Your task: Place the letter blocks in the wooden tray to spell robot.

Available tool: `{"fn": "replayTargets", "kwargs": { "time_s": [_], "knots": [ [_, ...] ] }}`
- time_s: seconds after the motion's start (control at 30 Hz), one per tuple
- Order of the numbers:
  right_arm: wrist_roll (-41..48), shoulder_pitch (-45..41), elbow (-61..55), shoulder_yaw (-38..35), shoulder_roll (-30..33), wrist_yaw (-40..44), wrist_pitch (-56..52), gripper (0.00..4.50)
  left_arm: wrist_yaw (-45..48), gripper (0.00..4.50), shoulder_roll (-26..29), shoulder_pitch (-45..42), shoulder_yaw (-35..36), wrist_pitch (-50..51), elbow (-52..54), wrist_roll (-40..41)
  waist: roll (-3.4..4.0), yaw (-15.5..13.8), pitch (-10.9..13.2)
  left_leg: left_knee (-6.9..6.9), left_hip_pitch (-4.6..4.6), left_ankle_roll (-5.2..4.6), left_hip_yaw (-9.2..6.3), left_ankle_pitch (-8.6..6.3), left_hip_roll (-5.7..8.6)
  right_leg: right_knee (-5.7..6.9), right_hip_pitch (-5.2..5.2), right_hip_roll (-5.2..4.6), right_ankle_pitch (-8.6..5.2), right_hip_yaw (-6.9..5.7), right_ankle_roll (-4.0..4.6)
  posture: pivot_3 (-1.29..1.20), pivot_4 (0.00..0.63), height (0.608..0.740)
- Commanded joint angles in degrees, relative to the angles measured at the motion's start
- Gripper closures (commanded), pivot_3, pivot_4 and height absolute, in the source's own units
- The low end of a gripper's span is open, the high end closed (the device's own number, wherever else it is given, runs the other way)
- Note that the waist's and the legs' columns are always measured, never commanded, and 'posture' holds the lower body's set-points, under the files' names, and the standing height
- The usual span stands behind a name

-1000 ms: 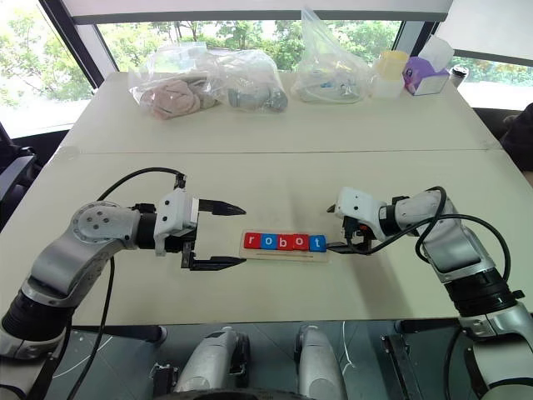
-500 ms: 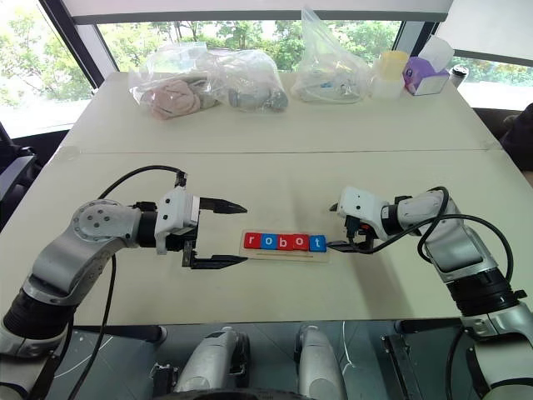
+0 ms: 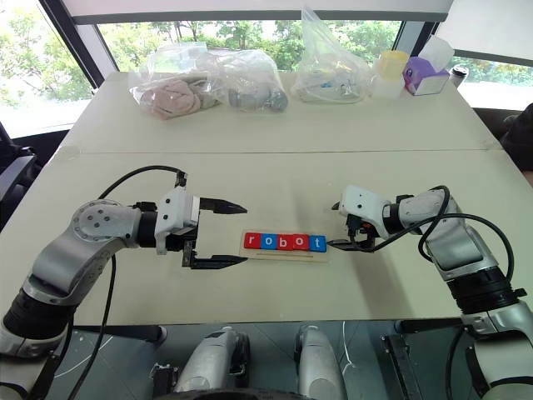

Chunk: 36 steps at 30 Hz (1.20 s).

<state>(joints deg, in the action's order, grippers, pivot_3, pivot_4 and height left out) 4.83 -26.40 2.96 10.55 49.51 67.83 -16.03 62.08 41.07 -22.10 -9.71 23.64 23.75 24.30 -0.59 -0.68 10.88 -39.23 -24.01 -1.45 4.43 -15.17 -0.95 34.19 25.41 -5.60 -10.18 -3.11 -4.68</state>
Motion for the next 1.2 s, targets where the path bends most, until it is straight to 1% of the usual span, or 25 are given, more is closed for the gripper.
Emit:
{"fn": "replayTargets", "kwargs": {
  "time_s": [0.03,0.67,0.9,1.1,1.2],
  "knots": [
    [1.0,-0.7,-2.1,-1.4,-0.1,0.1,-0.4,0.06,0.1,0.0,0.1,-0.7,0.8,0.1,1.8,0.8,0.0,0.0,0.0,0.0,0.0,0.0,0.0,0.0,0.0,0.0,0.0,0.0,0.0,0.0,0.0,0.0,0.15,0.74],
    [0.2,0.2,-2.1,-1.3,0.1,-0.3,0.2,0.06,0.2,0.0,0.4,0.0,1.2,-0.2,1.9,0.8,0.0,0.0,0.0,0.0,0.0,0.0,0.0,0.0,0.0,0.0,0.0,0.0,0.0,0.0,0.0,0.0,0.15,0.74],
    [4.1,1.7,-6.4,-7.4,4.4,0.1,-3.8,0.06,0.7,0.0,1.8,0.6,2.5,-0.5,1.1,1.0,0.0,-0.1,0.0,0.0,-0.01,0.0,0.0,0.0,0.0,0.0,0.0,0.0,0.0,0.0,0.0,0.0,0.15,0.74],
    [10.4,9.4,-16.7,-16.5,7.8,-1.2,-12.7,0.06,0.6,0.0,2.2,0.8,4.6,1.6,1.1,3.1,0.01,-0.1,0.0,0.0,-0.01,0.0,-0.04,0.0,-0.04,-0.01,0.0,-0.01,0.0,0.0,0.0,0.0,0.15,0.74],
    [14.8,13.9,-23.1,-21.4,9.4,-1.3,-19.4,0.06,0.4,0.0,2.7,0.4,5.1,3.6,1.0,4.1,0.0,-0.1,0.0,0.0,-0.01,0.0,-0.06,0.0,-0.06,-0.01,0.0,-0.02,0.0,0.01,0.0,0.0,0.15,0.74]
  ]
}}
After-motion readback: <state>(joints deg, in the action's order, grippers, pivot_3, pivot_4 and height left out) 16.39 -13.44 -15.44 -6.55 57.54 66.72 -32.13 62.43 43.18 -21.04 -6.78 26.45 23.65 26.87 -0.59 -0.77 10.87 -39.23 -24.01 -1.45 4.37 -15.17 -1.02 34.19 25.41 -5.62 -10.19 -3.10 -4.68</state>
